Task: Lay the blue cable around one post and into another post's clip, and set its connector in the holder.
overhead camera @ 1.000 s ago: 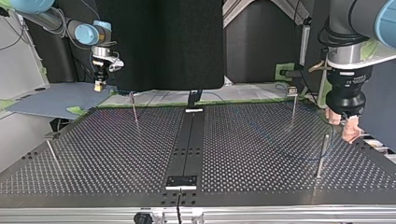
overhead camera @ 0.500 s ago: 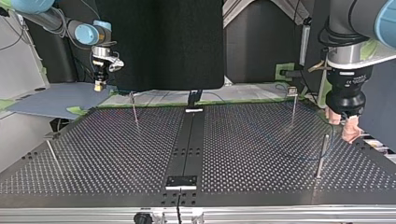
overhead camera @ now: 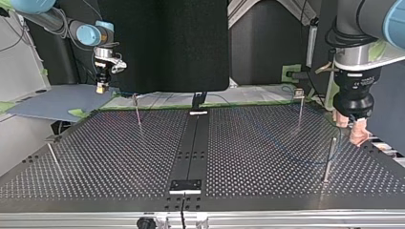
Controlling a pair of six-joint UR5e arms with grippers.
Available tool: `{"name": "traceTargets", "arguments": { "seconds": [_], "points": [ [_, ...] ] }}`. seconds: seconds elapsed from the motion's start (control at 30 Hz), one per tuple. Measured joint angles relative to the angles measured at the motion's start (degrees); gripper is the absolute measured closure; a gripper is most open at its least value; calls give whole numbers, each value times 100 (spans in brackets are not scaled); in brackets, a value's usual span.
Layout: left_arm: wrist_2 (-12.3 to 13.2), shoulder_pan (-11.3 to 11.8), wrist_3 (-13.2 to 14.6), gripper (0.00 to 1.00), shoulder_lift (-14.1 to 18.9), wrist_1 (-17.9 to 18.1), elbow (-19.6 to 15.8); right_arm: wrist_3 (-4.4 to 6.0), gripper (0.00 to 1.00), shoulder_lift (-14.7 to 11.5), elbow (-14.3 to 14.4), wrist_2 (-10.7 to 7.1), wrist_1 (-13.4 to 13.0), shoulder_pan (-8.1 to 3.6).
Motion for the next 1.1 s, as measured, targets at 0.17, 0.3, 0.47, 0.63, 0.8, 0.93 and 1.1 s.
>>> {"name": "traceTargets", "arguments": {
  "seconds": [0.17,0.3,0.47,0.63,0.8,0.93,1.1],
  "points": [
    [0,0,-4,0,0,-5,-1,2,100,0,-1,0,-7,1],
    [0,0,-6,0,-1,-3,-1,4,100,0,-2,-1,-8,3],
    [0,0,-5,0,0,-3,-2,1,100,-1,-2,0,-9,1],
    [0,-1,-5,0,0,-5,-7,0,100,0,-3,0,-9,1],
    [93,-49,104,0,124,19,-159,4,100,1,0,-1,-7,-1],
    [258,-173,215,0,288,137,-336,2,100,1,-3,-1,-7,1],
    [467,-389,80,0,271,352,-564,0,100,1,-8,0,-12,-2]
  ]
}}
